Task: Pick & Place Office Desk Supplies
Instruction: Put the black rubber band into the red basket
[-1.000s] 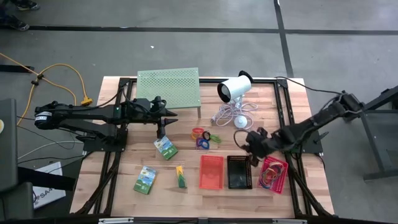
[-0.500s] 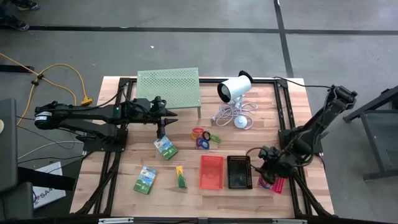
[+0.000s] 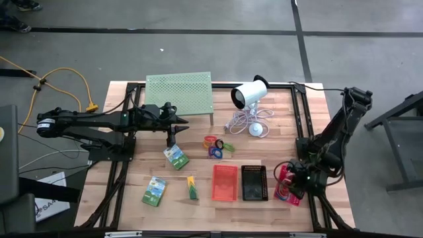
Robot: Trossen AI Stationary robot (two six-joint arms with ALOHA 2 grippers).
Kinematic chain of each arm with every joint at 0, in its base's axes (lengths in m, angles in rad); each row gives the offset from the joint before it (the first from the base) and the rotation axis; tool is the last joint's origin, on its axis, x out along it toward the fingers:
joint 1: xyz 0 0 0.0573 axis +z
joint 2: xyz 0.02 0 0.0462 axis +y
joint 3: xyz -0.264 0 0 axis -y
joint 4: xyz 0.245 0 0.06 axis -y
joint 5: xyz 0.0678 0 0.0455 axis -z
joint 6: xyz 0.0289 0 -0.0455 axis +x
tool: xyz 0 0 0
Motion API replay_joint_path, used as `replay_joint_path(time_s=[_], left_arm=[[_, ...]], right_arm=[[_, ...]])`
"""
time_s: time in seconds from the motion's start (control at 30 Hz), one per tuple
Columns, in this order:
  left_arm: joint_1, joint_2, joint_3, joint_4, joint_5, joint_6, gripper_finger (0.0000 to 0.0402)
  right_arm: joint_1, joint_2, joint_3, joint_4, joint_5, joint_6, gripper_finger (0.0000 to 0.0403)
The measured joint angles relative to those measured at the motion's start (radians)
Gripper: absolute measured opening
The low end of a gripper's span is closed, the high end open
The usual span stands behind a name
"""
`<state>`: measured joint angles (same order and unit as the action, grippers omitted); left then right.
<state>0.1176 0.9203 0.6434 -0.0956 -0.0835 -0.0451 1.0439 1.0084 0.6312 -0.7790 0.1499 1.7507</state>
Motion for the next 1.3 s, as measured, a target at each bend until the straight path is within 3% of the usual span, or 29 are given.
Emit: replay_joint_path(time_s=[0.17,0.73,1.1,1.3], left_arm=[[0.000,0.000,0.000,0.000,0.000,0.000,0.0102],[0.000,0.000,0.000,0.000,0.000,0.000,0.0102],[0.000,0.000,0.000,0.000,0.000,0.000,0.0102],[0.000,0.000,0.000,0.000,0.000,0.000,0.0102]], right_arm=[[0.015,0.000,0.000,-0.059,-0.012,0.067,0.0004],[0.015,0.000,0.000,-0.055,-0.019,0.069,0.0006],[0.015,0.001,0.000,-0.052,-0.019,0.085,0.0091],[0.015,0.001,0.000,-0.052,-0.019,0.085,0.0109]])
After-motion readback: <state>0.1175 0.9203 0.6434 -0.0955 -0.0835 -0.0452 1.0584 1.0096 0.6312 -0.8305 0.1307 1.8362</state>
